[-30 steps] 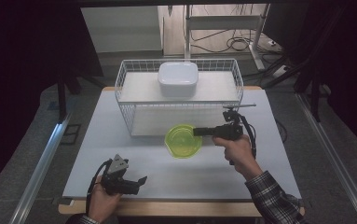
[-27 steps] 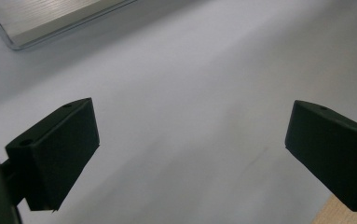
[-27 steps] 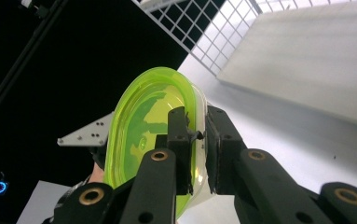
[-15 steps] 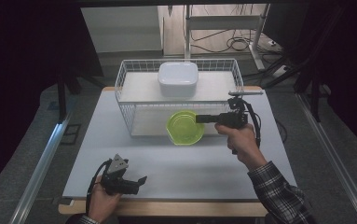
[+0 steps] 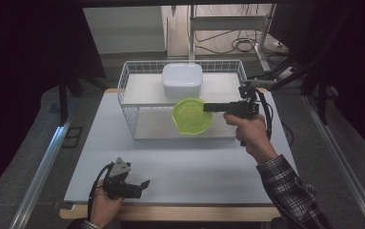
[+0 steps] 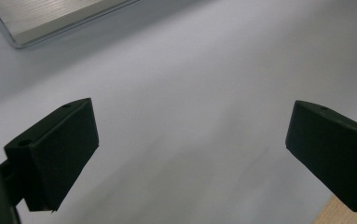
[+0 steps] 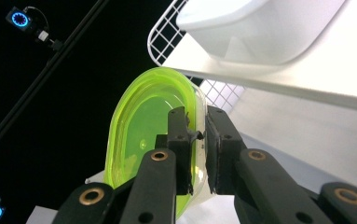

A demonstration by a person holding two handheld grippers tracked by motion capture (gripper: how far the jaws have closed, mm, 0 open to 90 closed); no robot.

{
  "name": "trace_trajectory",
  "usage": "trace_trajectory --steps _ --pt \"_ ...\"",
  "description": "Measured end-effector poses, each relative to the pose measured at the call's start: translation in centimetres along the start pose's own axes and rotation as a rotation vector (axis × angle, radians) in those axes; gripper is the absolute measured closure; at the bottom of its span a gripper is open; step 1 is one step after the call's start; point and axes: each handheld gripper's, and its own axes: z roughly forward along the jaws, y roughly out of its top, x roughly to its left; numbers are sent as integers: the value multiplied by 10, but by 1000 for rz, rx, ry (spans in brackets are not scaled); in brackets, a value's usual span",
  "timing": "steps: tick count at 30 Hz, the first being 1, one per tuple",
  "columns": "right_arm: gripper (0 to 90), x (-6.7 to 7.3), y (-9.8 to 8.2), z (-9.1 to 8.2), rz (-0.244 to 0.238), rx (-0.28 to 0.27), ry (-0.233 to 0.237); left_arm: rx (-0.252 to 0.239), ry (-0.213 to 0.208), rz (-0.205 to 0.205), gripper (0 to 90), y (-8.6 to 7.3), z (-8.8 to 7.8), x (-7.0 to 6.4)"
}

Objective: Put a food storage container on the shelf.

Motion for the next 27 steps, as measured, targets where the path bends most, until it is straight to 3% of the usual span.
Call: trace_trajectory --steps 15,27 --pt "816 9 20 -2 2 -31 -4 1 0 -4 21 0 0 0" --pt "816 22 39 6 -10 -47 -8 2 -3 -7 21 0 0 0"
